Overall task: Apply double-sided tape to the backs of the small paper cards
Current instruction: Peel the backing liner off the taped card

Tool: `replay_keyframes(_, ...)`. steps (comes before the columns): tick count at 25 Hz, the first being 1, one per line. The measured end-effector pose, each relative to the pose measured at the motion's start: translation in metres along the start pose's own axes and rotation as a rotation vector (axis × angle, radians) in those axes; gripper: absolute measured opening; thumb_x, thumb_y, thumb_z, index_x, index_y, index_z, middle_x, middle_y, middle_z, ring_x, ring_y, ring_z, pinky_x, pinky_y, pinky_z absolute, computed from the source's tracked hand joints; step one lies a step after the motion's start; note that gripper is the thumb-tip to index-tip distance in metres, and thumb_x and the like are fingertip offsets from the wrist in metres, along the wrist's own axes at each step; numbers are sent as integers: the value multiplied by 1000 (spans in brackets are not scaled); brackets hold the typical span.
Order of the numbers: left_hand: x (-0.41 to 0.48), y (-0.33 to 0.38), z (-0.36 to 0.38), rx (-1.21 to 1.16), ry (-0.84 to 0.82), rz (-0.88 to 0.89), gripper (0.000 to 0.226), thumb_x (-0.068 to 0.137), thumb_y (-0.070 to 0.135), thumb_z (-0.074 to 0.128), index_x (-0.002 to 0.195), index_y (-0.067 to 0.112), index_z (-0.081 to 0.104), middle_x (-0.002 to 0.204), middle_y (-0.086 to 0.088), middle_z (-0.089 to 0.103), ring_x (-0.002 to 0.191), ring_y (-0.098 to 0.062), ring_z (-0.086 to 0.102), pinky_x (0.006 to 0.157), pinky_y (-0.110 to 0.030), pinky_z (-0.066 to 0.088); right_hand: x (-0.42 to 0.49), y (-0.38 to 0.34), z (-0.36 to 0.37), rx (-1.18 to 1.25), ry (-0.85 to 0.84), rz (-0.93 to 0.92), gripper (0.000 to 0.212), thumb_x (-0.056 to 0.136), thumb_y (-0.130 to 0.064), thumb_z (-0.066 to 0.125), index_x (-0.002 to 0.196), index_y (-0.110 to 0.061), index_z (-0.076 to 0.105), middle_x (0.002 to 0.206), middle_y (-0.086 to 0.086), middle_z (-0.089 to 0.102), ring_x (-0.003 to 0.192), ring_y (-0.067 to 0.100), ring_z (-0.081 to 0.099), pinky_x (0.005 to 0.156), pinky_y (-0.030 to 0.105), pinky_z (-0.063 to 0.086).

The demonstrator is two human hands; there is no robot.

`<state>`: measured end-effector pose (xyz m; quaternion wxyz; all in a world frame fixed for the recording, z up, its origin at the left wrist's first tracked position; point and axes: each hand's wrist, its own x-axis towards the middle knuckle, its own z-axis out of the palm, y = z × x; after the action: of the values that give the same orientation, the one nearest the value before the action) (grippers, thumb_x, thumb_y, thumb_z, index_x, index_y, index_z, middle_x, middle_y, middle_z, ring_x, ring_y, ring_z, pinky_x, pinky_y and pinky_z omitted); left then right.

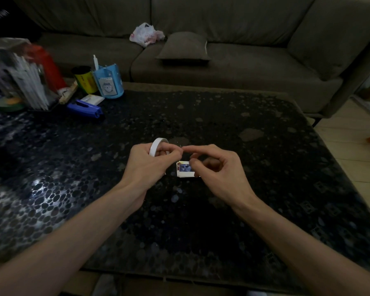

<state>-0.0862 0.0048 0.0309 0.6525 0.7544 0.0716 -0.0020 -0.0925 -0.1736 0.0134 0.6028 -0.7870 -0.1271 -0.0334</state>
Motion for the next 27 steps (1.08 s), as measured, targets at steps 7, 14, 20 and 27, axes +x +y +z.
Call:
replay_keyframes(7,-2,0,1,14,-16,28,8,87,21,79,80,21,83,87,-17,73,64,0,60,56,-8,48,1,-3,-1,146,46,99,23,97,-10,70,107,-27,83,92,-13,78,77,-1,72,64,11,52)
replay_keyframes(14,-1,-1,2,3,-49,24,8,88,21,79,80,21,83,69,-4,68,56,1,55,51,-9,44,1,-3,-3,197,40,136,17,94,-12,76,103,-24,83,91,-9,79,75,-1,72,63,10,52)
replay_keyframes(20,-1,-1,1,18,-66,37,14,88,18,78,76,24,82,61,6,65,54,4,55,51,-8,44,2,-2,-3,284,46,232,14,94,-17,75,98,-26,85,88,-7,78,73,-1,67,61,13,50)
replay_keyframes(27,0,-3,0,44,-81,43,14,86,17,78,74,23,82,66,-3,65,61,-1,56,54,-9,46,4,-1,-3,423,49,359,13,94,-21,72,96,-19,85,99,0,79,73,7,64,64,21,48)
